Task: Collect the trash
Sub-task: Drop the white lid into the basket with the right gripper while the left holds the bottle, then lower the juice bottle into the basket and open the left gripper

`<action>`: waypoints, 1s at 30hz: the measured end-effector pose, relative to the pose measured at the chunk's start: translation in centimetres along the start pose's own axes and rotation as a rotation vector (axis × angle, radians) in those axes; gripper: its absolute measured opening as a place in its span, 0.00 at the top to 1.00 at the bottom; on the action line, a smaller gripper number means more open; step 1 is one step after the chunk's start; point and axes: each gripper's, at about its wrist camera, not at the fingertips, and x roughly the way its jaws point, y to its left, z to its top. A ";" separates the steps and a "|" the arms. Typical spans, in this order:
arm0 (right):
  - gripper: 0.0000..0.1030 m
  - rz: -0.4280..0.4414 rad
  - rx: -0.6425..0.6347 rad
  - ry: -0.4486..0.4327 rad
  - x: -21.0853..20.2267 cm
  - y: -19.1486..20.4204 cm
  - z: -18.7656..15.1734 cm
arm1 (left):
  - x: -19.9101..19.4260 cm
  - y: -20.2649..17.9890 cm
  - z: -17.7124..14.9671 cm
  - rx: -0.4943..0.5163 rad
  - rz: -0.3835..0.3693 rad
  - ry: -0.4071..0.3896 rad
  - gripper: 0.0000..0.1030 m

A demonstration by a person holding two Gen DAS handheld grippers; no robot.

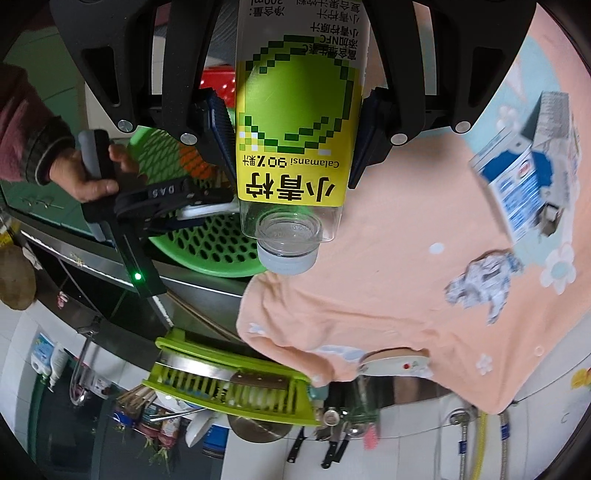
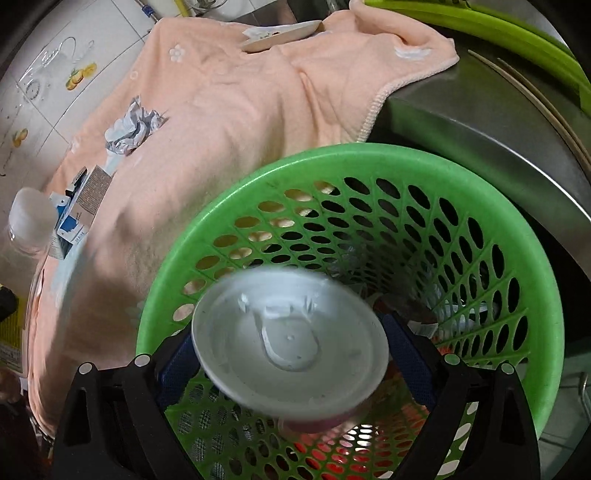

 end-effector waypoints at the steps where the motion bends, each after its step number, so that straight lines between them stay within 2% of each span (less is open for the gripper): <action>1: 0.12 -0.001 -0.005 -0.003 -0.2 -0.1 0.0 | 0.2 -0.3 0.1 0.002 -0.005 0.000 0.47; 11: 0.11 0.057 0.018 -0.044 -3.2 -2.3 -0.8 | 3.1 -3.2 1.5 0.032 -0.044 0.029 0.47; 19: 0.11 0.066 0.039 -0.090 -4.6 -3.2 -1.0 | 5.0 -4.7 2.7 0.047 -0.050 0.054 0.47; 26: 0.11 0.012 0.028 -0.163 -8.0 -4.1 -1.8 | 8.8 -6.6 3.4 0.071 -0.051 0.096 0.47; 30: 0.11 0.013 0.041 -0.201 -9.6 -4.9 -2.2 | 12.0 -7.2 3.6 0.062 -0.046 0.145 0.47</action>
